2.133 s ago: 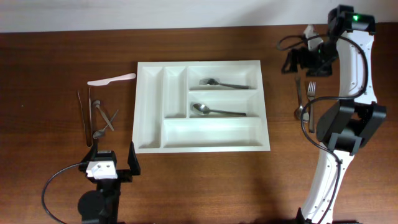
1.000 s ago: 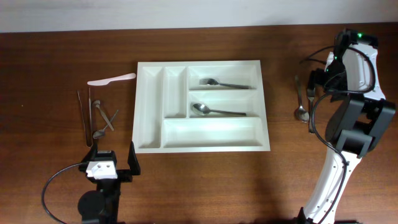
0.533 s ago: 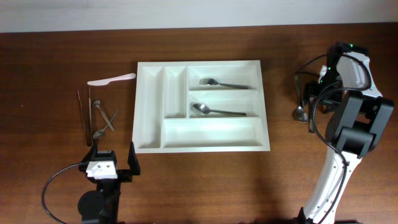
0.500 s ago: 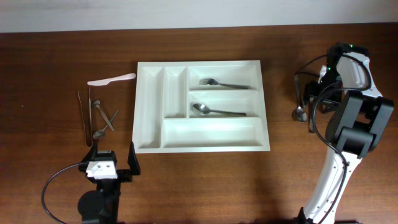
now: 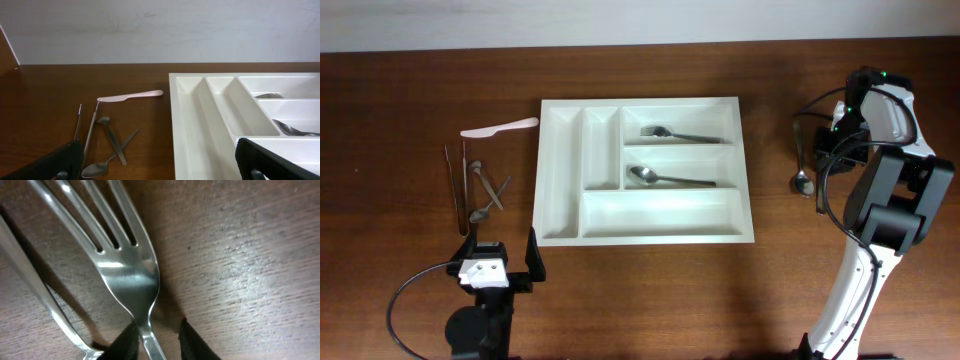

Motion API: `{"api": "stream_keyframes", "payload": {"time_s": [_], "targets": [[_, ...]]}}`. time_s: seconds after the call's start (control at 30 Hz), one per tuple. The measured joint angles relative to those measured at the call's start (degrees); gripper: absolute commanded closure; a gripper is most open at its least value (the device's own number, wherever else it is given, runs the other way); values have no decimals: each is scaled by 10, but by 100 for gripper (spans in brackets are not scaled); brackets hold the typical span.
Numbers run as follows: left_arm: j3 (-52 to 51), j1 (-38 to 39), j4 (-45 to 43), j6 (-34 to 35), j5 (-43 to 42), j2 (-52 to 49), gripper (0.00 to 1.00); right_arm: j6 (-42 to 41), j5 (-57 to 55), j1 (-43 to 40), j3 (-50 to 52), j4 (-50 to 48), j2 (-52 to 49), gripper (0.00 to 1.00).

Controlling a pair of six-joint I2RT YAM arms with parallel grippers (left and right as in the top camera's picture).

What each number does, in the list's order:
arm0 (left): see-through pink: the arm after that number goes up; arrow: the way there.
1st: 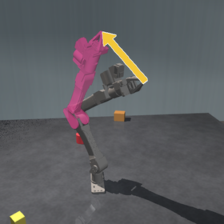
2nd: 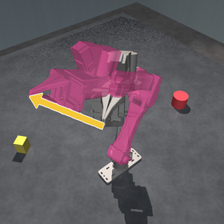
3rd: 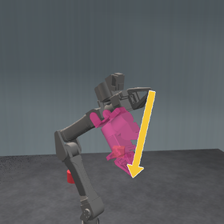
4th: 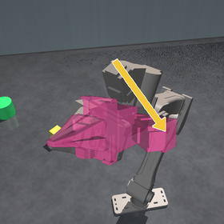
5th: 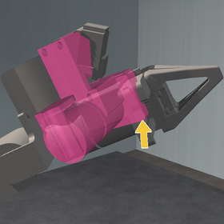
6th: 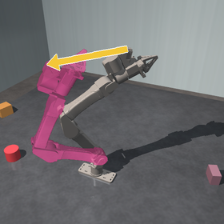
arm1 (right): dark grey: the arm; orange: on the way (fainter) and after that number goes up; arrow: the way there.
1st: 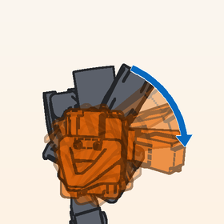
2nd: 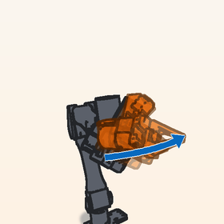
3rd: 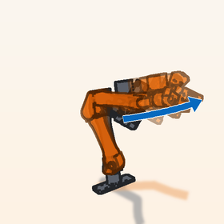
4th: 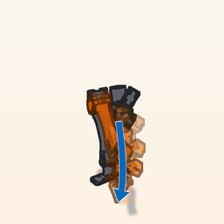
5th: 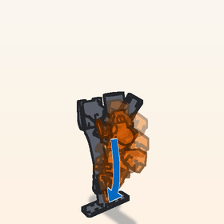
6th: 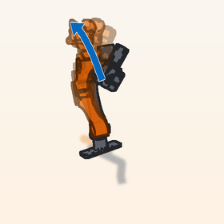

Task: Pack container
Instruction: 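Lower the right gripper and grasp the fork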

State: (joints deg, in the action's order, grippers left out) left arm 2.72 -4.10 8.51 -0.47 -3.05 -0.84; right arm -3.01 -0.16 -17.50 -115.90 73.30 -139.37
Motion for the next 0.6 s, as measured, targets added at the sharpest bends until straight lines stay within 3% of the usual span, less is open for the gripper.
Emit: {"api": "stream_keyframes", "payload": {"time_s": [0.13,0.6], "targets": [[0,0,0,0,0,0,1,-1,0,0,0,-5,0,96],[0,0,0,0,0,0,1,0,-2,0,0,-6,1,96]]}}
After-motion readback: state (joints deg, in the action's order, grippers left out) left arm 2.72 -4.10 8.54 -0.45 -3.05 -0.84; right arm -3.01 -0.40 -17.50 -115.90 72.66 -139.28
